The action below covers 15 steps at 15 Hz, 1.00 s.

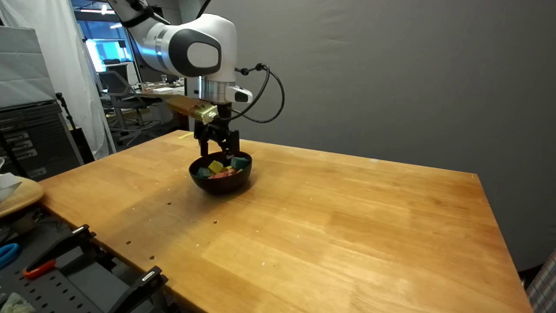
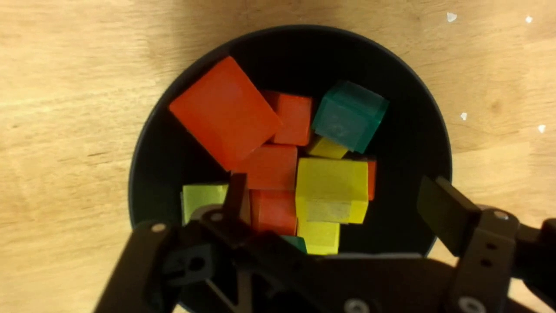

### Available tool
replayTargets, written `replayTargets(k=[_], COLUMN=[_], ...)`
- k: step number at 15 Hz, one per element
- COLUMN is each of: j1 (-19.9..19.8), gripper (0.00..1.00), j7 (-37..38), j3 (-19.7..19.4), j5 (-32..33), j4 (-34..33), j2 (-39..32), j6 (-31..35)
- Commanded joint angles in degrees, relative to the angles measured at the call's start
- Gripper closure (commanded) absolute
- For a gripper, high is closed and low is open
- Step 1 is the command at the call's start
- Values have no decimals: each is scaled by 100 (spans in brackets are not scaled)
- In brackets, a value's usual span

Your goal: Remove the objects from the bowl and put them on the table

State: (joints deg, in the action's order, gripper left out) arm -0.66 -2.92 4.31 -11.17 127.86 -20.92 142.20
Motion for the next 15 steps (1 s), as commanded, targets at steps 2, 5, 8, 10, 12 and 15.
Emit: replayTargets(k=[2,5,8,10,12,15], j1=[75,102,104,121,135,79], gripper=[13,34,63,76,76,76], j7=[-42,-35,-36,-40,-30,-123], j3=[11,17,19,28,12,63], j5=[143,187,226,229,267,199], j4=[-384,-511,-604,-601,-587,-452], j2=[-388,-546,-582,-533,-506,-276], j6=[-151,-164,-198,-246,-265,-342])
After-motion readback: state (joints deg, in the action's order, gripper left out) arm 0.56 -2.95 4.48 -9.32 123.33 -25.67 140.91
